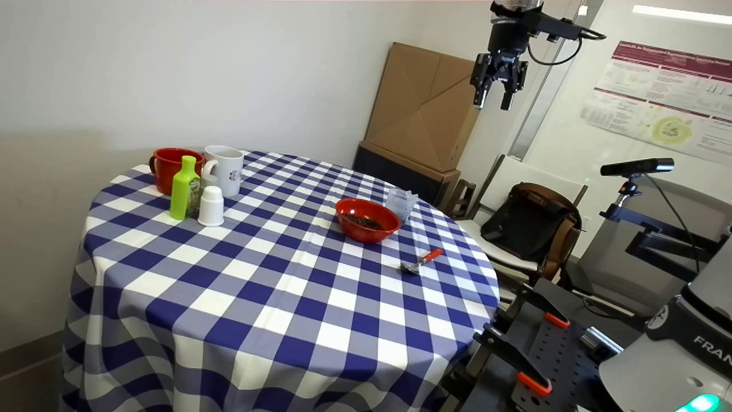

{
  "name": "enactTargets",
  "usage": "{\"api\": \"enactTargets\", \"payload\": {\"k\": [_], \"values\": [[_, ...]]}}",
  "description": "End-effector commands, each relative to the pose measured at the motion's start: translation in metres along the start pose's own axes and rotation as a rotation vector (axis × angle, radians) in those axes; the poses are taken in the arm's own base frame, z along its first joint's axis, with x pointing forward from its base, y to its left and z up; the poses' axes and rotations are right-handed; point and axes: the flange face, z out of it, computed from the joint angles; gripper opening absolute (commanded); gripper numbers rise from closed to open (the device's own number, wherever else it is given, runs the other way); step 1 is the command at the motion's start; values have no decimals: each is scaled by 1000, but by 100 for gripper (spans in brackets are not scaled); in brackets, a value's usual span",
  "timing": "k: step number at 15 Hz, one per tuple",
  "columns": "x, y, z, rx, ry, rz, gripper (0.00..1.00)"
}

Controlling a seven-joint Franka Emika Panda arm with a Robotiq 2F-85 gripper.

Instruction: Pick up the spoon, take one spoon of the objects from the red bowl and it in the measuring cup

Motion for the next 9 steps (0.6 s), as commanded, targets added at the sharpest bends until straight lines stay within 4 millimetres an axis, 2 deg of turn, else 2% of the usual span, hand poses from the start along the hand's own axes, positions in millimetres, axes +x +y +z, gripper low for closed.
{"api": "enactTargets", "payload": {"k": [1, 9], "values": [[13, 0, 4, 58, -10, 191, 100], [24, 0, 5, 151, 87, 585, 100]]}}
